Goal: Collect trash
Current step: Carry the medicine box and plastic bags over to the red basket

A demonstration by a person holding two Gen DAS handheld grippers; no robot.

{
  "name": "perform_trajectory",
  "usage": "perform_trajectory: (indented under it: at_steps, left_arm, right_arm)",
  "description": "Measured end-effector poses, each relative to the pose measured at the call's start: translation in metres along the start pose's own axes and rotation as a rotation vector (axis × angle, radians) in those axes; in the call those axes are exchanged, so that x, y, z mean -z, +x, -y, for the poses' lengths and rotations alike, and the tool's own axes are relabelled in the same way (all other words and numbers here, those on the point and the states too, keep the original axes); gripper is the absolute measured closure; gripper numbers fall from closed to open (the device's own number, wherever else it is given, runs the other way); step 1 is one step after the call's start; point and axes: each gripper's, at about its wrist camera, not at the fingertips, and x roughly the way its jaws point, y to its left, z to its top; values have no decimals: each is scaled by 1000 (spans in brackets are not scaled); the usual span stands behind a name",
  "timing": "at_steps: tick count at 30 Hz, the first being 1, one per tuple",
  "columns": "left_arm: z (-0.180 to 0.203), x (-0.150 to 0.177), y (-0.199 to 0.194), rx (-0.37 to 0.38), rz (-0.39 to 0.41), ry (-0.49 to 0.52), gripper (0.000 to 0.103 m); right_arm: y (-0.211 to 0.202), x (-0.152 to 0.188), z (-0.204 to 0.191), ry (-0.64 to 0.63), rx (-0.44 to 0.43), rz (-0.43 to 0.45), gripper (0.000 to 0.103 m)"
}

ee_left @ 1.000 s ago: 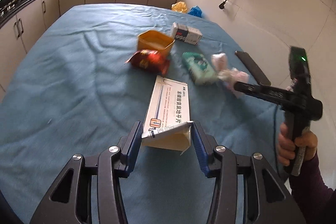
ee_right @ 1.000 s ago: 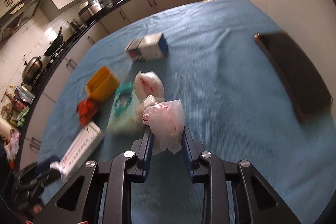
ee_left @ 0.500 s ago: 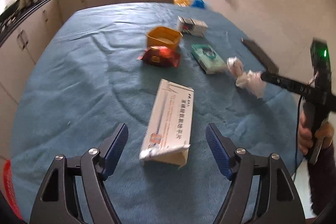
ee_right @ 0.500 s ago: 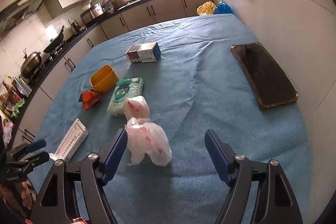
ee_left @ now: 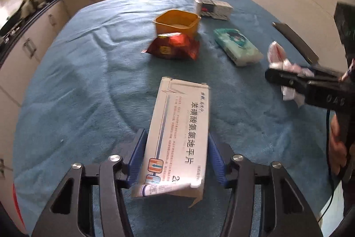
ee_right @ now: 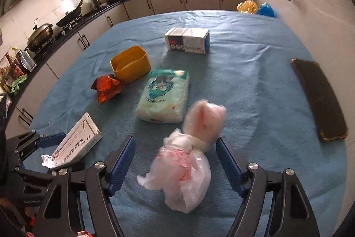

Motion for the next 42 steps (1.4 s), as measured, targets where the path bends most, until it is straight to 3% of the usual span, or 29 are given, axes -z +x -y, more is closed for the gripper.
perform_trajectory:
  at_steps: [3, 4, 10, 18, 34, 42]
  left_arm:
    - [-11, 6, -14, 21, 38, -80, 50]
    - [-13, 8, -20, 14, 57, -95, 50]
    - [-27, 24, -66, -40, 150, -155, 50]
    - [-61, 53, -112, -110, 212, -254, 50]
    - [-114, 102, -156, -217, 284, -379, 50]
    - [-158, 126, -176, -304, 301, -472, 50]
  right_arm:
    - [7, 3, 0, 29, 14, -22, 57]
    - [5, 4, 0, 32, 21, -18, 59]
    - [-10, 14, 1, 103, -48, -19, 59]
    - [-46, 26, -44, 51, -129, 29, 59]
    - [-58, 41, -135, -55, -245, 46, 59]
    - [-52, 44, -184, -125, -311, 29, 59]
